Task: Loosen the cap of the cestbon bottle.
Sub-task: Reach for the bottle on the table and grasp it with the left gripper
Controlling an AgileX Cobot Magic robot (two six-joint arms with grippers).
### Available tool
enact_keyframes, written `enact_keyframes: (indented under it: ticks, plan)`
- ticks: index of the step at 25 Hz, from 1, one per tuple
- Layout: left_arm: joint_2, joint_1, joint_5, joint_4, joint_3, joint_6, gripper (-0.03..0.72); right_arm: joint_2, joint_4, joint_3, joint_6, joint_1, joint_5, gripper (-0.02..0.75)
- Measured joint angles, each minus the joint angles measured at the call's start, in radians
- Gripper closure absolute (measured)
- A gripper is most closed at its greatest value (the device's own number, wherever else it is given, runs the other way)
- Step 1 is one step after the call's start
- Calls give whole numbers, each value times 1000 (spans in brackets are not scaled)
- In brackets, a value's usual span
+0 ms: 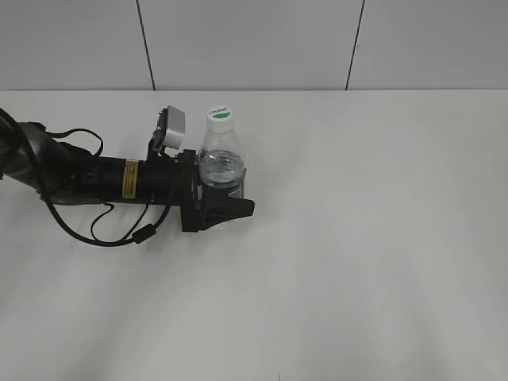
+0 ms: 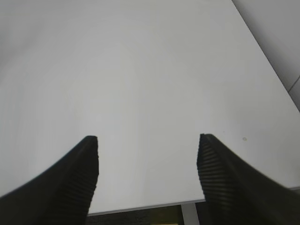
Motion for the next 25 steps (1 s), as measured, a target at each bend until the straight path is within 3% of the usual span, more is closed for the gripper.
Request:
enact_keyframes:
  ticks: [4,8,20,25]
  plan:
    - [0,0,0,0,0,0,154,0,0,0,0,0,0,234]
    - [0,0,0,-3,-2,1,278,0,0,0,0,0,0,234]
    - [1,0,-4,-16,-2,1,278,0,8,0,0,0,-2,234]
    - [8,-1,-7,-47,-2,1,278,85,71,-10,1,0,-5,234]
